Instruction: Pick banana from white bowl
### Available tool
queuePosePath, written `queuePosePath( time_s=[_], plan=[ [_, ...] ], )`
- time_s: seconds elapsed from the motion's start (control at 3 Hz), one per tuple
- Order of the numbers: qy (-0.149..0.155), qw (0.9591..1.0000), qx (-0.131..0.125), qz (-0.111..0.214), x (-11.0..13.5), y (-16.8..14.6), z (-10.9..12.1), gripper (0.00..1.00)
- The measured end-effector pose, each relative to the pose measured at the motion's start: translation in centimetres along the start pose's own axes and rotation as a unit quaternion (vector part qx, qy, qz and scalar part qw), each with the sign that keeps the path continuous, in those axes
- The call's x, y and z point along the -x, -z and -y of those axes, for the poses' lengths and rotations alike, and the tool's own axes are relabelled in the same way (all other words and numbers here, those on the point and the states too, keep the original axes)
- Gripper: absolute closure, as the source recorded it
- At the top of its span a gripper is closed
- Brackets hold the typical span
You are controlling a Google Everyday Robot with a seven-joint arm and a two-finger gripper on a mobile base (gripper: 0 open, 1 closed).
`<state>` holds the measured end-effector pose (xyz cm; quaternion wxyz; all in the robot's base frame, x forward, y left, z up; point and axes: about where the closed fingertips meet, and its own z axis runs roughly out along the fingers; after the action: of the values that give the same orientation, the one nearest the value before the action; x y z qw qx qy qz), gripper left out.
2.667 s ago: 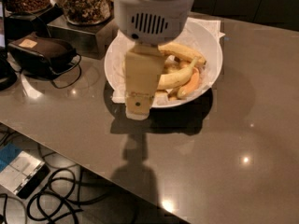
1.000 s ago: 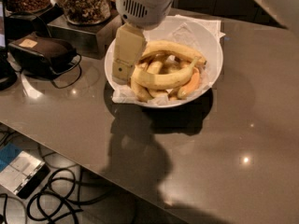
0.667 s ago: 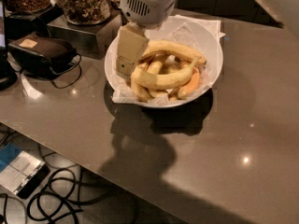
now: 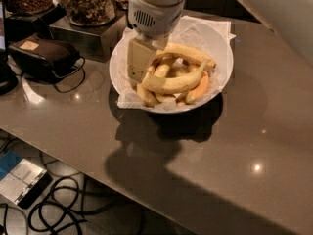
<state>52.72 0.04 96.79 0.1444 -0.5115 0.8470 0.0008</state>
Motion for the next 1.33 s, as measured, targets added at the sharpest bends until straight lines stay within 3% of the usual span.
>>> queuePosePath(
  time_s=[0.33,1.33],
  plan=[
    [-0.001,0.9998,0.003,-0.019,0.0,-1.7,-0.1,0.27],
    [-0.037,0.9974,0.020,-0.059,-1.3,-5.7,2.2,0.29]
  ],
)
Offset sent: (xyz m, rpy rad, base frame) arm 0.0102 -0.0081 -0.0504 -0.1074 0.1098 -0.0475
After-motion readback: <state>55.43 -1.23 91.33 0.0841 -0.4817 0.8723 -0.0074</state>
